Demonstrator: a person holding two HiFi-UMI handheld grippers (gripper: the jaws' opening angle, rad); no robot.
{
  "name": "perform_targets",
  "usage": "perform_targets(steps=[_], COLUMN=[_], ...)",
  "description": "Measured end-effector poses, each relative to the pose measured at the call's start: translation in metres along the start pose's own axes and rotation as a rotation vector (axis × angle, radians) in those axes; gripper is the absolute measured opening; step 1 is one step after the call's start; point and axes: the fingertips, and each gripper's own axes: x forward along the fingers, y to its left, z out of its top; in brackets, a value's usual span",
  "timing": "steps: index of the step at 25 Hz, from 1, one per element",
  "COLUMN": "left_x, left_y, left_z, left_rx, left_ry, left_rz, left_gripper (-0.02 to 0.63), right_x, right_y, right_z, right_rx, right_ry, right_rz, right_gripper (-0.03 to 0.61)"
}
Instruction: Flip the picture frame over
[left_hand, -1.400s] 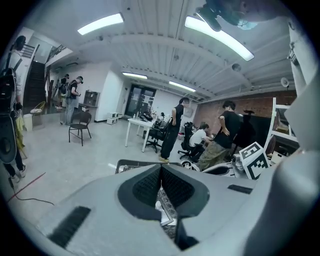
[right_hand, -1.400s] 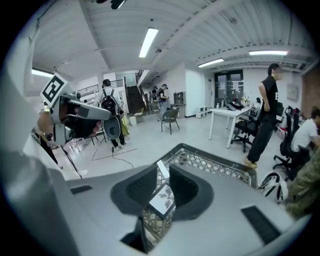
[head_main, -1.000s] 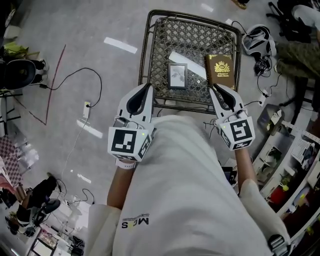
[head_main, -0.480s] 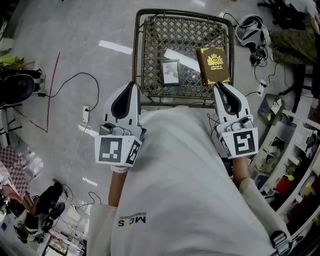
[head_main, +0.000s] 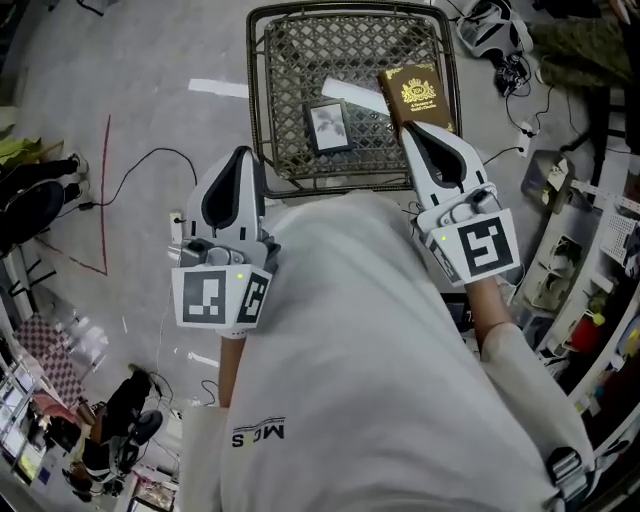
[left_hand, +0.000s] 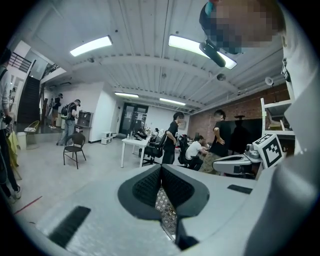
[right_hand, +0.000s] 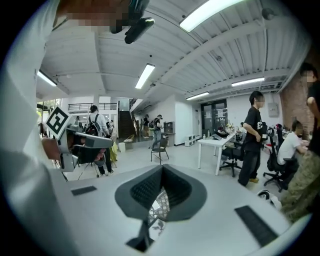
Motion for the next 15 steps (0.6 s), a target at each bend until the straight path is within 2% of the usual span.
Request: perform_targets(steps=[5, 10, 15], left_x=[0.001, -0.005, -0.009], left_y=[-0.005, -0.008, -0.012], left_z=[0.0, 0.001, -0.005], left_rx=[0.006, -0.008, -0.009], left_ry=[0.006, 0.0, 0.01], left_rz=[-0.019, -0.025, -0.033], left_gripper=[0.025, 0.025, 0.025], right_x=[0.008, 0.009, 0.004], right_y=[0.021, 0.036, 0.04], right_z=[0.013, 0.016, 0.002], right_rx=[0.006, 0.0, 0.021], right_ry=[-0.016, -0.017, -0.004], right_rz=[0.066, 0.062, 0.042], right_gripper=[0.017, 0.017, 0.017])
